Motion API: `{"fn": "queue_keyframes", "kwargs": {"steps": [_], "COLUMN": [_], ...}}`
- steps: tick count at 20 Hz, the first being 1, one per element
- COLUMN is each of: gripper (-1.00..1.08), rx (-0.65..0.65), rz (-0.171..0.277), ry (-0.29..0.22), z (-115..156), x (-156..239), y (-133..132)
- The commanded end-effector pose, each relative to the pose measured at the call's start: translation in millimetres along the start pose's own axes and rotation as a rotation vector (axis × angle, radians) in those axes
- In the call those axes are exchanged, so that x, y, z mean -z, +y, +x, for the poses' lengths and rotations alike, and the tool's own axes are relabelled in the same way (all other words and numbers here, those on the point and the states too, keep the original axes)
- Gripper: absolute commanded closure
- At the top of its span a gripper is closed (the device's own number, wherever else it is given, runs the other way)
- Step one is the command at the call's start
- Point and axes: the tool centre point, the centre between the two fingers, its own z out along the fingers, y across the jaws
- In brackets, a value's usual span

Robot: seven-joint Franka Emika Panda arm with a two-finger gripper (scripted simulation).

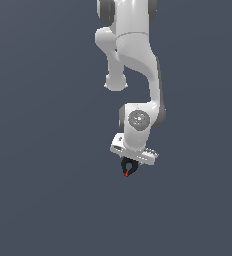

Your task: Pick up the object and move it to a goal position.

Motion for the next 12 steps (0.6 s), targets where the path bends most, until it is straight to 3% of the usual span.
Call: {"fn": "queue_keyframes", "kwargs": {"steps": [1, 3, 4, 12], "gripper": [-0.92, -0.92, 1.08, 1.08], "rx": [0.0, 0.0, 0.0, 0.0], "rz": [0.001, 0.001, 0.001, 0.001], "ry": [0.001, 0.001, 0.001, 0.001], "z": [0.9, 1.4, 1.4, 1.4], "x": [-4.4, -4.6, -4.6, -4.6], "y": [-0.5, -0.8, -0.8, -0.8]}}
